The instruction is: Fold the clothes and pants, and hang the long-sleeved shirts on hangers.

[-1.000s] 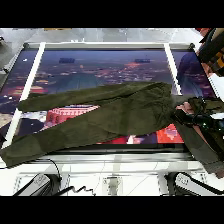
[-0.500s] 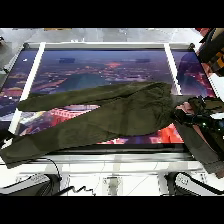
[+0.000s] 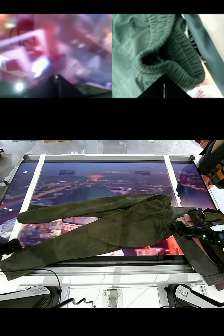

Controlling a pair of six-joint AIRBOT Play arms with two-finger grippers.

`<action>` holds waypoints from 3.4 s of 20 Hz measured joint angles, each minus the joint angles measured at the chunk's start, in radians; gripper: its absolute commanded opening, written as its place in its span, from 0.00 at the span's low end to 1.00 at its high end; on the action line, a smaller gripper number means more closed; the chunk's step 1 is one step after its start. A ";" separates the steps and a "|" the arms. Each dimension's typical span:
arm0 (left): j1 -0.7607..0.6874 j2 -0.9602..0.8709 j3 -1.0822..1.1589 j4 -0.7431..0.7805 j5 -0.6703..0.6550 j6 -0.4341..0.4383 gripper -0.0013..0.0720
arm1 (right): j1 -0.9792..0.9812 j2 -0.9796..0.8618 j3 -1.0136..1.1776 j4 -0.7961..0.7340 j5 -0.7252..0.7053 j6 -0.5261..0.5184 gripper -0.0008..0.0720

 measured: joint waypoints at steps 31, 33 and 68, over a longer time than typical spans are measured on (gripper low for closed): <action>-0.089 0.066 0.294 -0.305 0.234 0.002 1.00 | 0.000 0.282 -0.023 -0.362 0.214 0.155 0.60; -0.087 0.074 0.294 -0.316 0.218 0.001 0.99 | 0.000 0.276 -0.080 -0.329 0.185 0.208 0.65; 0.233 0.052 -0.071 -0.207 0.101 -0.233 0.82 | 0.000 0.139 -0.258 0.200 -0.280 -0.027 0.05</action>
